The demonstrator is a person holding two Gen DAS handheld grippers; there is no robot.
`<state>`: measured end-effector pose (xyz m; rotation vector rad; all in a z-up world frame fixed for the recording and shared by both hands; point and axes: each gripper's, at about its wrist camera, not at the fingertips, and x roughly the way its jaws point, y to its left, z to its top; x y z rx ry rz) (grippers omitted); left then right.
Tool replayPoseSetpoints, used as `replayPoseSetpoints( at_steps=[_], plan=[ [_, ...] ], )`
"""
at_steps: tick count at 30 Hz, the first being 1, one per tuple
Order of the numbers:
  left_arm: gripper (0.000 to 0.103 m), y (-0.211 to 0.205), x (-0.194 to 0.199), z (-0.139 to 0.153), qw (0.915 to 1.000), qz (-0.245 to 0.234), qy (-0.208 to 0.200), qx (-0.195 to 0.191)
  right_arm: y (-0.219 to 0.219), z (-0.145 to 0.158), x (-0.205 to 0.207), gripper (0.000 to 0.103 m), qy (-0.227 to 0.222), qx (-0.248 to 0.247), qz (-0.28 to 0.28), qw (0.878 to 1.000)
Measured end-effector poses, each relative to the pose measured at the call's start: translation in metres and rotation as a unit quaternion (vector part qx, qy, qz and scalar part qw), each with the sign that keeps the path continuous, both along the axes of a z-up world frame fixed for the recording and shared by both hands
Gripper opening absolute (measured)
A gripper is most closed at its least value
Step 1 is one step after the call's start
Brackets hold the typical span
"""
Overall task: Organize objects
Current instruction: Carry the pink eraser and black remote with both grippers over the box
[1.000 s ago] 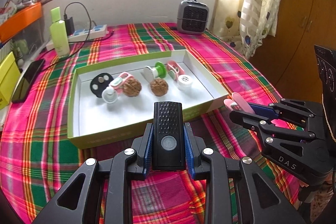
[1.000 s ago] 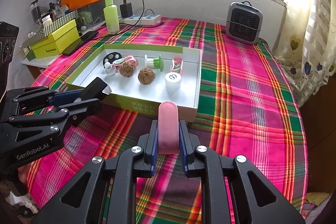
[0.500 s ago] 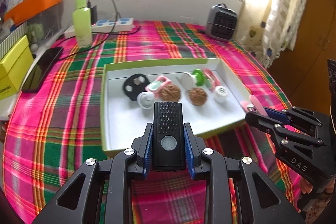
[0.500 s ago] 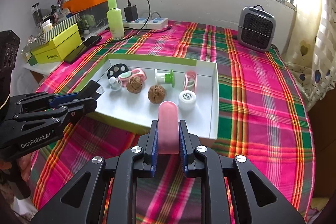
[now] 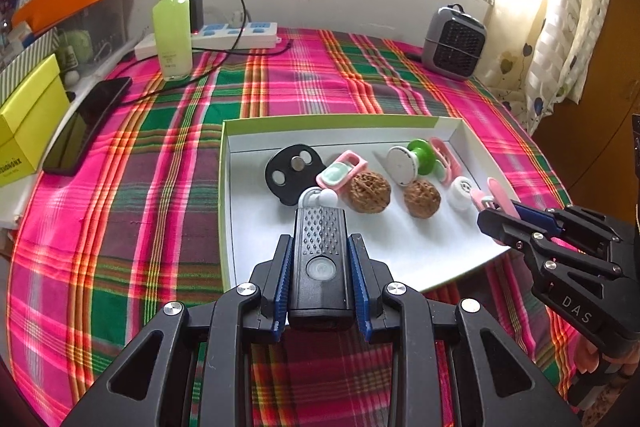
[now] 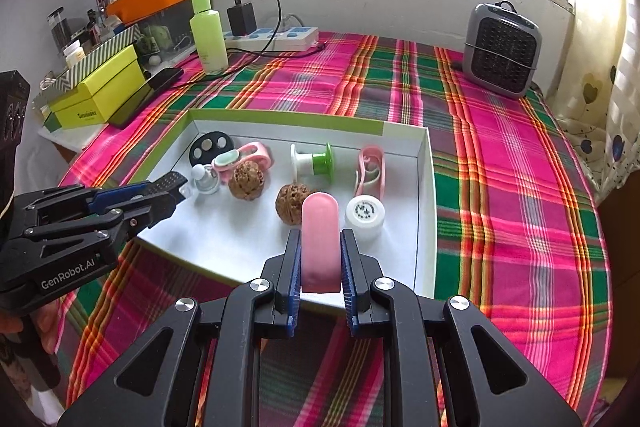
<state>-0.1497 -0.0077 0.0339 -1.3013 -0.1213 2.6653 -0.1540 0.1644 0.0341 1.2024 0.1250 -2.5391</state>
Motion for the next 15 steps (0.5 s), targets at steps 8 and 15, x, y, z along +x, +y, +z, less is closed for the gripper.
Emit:
replayPoseSetpoints(
  at_steps=[8,15],
  plan=[
    [0.025,0.001,-0.009,-0.008,0.9999,0.001,-0.015,-0.003,-0.003,-0.004,-0.007,0.019,-0.005,0.000,0.002,1.000],
    [0.025,0.001,-0.015,-0.016,0.9997,0.004,-0.024,-0.004,-0.002,-0.009,-0.012,0.019,-0.016,0.002,0.003,1.000]
  ],
)
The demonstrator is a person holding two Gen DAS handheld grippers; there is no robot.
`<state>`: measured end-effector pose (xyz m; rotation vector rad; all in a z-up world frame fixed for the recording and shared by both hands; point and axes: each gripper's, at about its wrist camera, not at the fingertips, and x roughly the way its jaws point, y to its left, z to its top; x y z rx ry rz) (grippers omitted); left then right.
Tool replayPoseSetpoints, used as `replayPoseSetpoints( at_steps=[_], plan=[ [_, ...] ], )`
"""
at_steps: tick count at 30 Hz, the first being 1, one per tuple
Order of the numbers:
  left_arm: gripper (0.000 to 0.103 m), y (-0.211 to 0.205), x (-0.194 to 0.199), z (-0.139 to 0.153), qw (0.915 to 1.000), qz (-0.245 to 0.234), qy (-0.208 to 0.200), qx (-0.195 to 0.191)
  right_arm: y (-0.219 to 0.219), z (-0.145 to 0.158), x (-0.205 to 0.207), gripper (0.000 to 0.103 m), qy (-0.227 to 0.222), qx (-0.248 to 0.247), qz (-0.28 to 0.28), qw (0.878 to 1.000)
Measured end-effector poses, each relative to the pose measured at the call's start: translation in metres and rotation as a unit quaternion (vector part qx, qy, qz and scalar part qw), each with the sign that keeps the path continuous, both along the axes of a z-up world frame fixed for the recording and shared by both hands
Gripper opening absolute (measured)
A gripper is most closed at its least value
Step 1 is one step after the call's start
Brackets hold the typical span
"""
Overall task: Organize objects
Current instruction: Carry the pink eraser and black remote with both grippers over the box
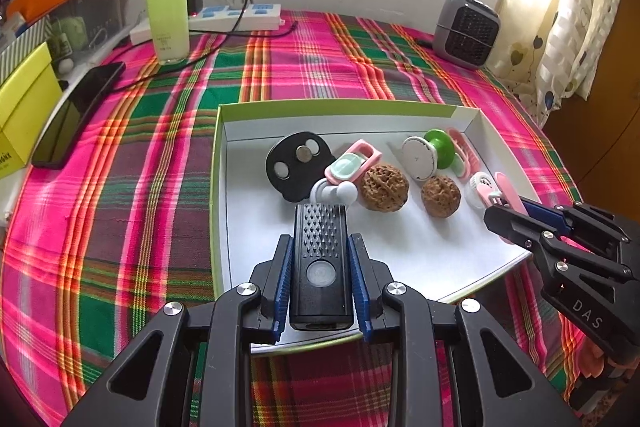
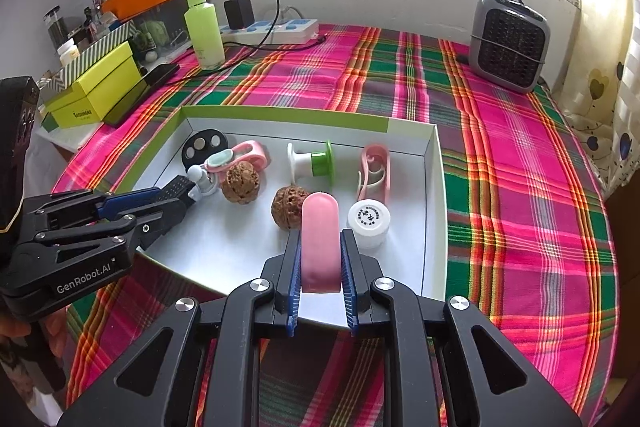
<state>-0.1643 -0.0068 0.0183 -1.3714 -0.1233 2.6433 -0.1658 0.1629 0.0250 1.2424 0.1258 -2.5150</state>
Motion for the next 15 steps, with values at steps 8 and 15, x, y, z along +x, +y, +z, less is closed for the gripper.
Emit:
replayPoseSetpoints(
  at_steps=[8,15],
  plan=[
    [0.025,0.002,-0.003,-0.001,1.0000,0.000,0.000,-0.002,-0.003,-0.009,-0.006,0.019,-0.016,0.001,0.006,1.000],
    [0.025,0.003,-0.004,-0.002,1.0000,-0.001,0.001,-0.001,-0.003,-0.016,-0.011,0.019,-0.029,0.003,0.005,1.000]
  ],
)
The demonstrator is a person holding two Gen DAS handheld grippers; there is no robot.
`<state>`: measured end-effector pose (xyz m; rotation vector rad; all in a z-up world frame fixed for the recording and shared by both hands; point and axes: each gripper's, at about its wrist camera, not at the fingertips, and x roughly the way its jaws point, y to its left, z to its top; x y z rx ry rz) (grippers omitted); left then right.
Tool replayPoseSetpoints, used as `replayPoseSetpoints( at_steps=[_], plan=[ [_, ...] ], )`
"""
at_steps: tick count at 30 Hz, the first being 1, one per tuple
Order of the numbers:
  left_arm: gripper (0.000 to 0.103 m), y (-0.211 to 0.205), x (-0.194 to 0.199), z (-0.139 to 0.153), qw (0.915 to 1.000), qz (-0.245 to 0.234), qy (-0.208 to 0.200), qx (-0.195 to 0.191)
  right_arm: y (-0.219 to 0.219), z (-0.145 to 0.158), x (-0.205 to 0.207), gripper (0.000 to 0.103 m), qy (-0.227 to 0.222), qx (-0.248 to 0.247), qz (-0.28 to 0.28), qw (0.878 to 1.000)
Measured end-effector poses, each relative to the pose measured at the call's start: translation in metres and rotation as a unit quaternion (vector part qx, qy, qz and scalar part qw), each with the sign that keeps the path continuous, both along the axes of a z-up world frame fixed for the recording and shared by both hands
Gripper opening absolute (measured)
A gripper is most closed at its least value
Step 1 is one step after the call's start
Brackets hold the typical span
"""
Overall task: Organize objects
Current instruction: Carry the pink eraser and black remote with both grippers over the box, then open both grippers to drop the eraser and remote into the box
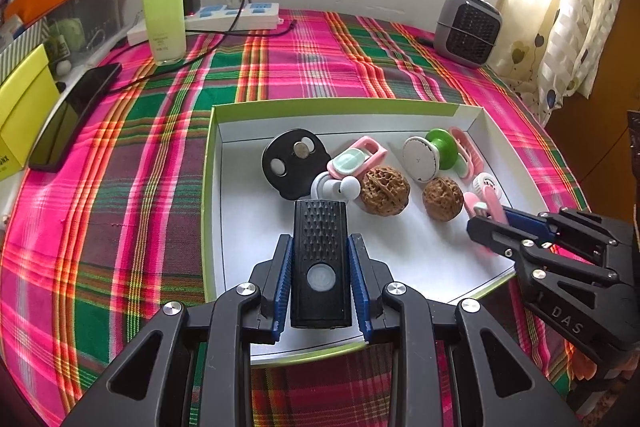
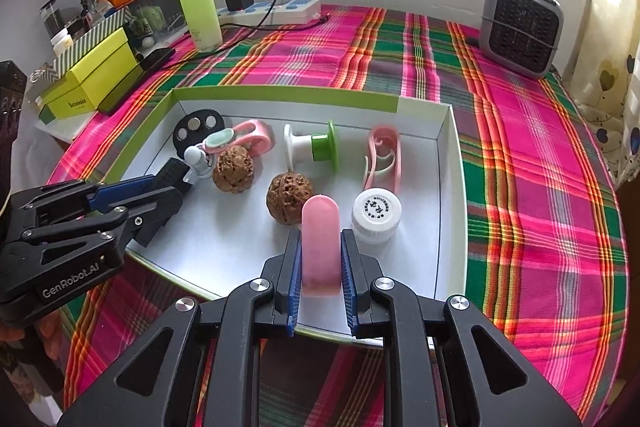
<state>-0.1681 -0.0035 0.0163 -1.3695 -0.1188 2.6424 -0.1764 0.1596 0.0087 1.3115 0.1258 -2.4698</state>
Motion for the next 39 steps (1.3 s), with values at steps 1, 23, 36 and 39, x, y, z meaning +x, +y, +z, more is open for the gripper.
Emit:
replayPoseSetpoints(
  at_steps=[1,23,36,39],
  plan=[
    [0.025,0.000,0.000,0.000,1.0000,0.000,0.000,0.000,0.000,-0.001,-0.001,0.019,-0.002,-0.001,0.000,1.000],
    [0.035,0.004,0.000,-0.001,0.9999,-0.002,0.002,-0.015,0.002,0.000,0.000,0.019,0.001,-0.003,-0.012,1.000],
    [0.047,0.010,0.010,0.003,0.9989,0.008,0.020,-0.041,0.003,0.003,0.009,0.038,0.018,-0.013,-0.014,1.000],
    [0.048,0.011,0.014,0.007,0.9983,0.010,0.030,-0.049,0.005,0.004,0.011,0.042,0.022,-0.016,-0.019,0.999]
  ],
)
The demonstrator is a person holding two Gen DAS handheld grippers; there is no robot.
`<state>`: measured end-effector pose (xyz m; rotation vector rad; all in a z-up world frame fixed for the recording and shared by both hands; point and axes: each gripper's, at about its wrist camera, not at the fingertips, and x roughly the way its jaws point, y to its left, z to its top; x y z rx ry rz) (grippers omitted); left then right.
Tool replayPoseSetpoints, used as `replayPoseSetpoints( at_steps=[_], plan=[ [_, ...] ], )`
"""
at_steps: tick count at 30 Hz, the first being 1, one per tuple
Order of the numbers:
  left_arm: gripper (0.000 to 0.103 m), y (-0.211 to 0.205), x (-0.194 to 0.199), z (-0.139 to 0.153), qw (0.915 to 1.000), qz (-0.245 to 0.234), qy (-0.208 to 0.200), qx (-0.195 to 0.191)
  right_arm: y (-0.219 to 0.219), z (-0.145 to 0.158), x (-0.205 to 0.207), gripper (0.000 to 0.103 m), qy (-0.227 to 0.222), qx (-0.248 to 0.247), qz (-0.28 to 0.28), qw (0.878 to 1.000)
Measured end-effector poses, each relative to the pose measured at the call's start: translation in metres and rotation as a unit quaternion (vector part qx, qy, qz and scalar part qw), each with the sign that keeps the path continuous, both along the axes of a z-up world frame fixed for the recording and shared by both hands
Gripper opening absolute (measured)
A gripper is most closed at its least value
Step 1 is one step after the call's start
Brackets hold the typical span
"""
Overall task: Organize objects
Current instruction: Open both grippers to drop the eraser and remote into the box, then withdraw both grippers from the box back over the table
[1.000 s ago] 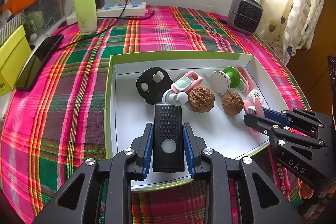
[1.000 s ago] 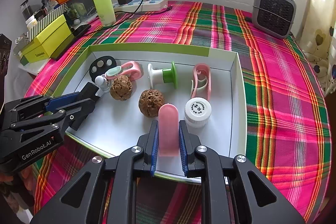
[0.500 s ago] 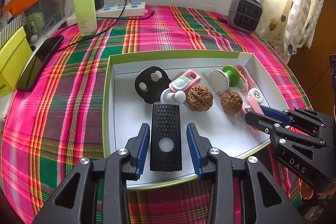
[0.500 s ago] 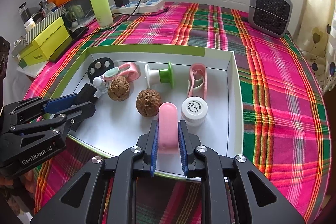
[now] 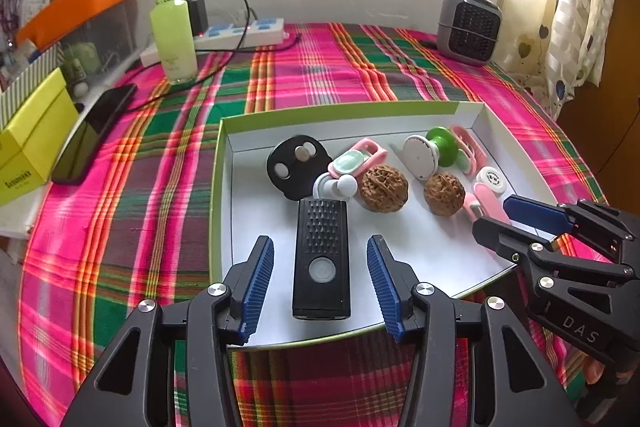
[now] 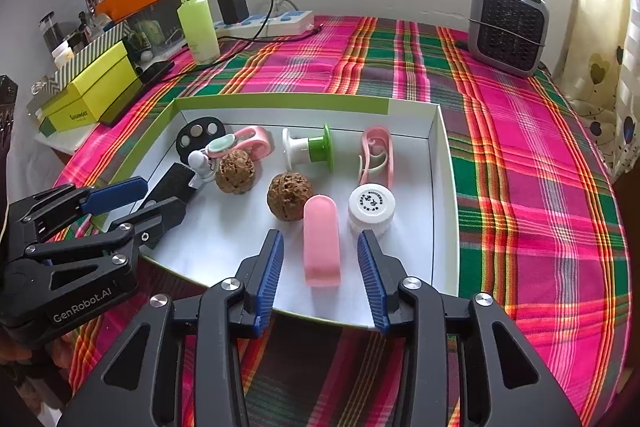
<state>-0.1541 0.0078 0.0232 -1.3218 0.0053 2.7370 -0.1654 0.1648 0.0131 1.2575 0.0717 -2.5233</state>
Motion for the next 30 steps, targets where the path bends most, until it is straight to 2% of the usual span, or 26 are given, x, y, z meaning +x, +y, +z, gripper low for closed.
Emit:
replayPoseSetpoints(
  at_steps=[14,19,25,30],
  plan=[
    [0.048,0.003,0.034,0.019,0.9989,0.019,0.042,-0.005,0.007,0.019,0.032,0.044,0.041,-0.017,-0.017,0.999],
    [0.048,0.004,0.051,0.020,0.9983,0.028,0.051,0.001,0.006,0.023,0.048,0.044,0.056,-0.007,-0.018,0.998],
    [0.048,0.006,0.067,0.018,0.9977,0.034,0.058,-0.004,0.007,0.016,0.063,0.044,0.054,0.001,-0.022,0.998],
    [0.048,0.005,0.075,0.005,0.9982,0.040,0.043,-0.006,0.009,0.002,0.066,0.045,0.038,0.019,-0.039,0.998]
  ],
)
